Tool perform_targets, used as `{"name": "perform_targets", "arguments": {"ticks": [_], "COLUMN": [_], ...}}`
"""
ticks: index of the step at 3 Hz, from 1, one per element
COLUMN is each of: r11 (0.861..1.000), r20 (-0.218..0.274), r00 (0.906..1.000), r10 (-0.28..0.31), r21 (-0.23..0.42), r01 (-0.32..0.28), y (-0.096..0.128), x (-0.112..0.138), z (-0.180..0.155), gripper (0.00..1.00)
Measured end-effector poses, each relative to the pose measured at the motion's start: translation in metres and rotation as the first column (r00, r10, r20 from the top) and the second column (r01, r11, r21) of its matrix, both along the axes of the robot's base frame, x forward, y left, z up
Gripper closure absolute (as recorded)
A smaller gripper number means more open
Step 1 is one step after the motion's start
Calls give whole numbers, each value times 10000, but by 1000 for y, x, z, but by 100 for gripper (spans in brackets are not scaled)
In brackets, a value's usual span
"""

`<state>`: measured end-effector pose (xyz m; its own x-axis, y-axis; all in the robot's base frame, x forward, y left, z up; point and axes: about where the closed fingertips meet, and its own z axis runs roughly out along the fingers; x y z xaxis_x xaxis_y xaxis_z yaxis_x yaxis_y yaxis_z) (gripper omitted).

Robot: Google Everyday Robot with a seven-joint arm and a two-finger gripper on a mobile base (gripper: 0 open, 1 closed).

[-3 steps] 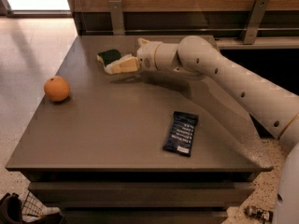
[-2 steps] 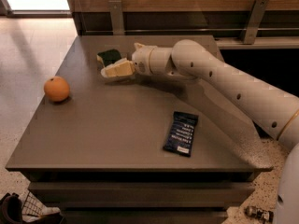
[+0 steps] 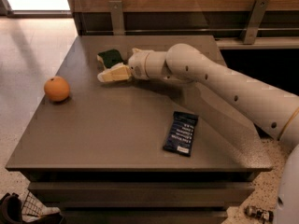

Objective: Pick sponge

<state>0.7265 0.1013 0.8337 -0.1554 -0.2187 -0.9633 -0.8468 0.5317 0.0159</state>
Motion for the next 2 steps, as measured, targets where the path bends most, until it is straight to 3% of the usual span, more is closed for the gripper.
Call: {"name": "perform_targets", "arguments": {"ticks": [2], "r11": [9999], "r20": [-221], "r00": [9997], "r10": [-115], "r21": [20], "r01": [115], "y": [8], "x": [3], "z": [-9], "gripper": [0]}}
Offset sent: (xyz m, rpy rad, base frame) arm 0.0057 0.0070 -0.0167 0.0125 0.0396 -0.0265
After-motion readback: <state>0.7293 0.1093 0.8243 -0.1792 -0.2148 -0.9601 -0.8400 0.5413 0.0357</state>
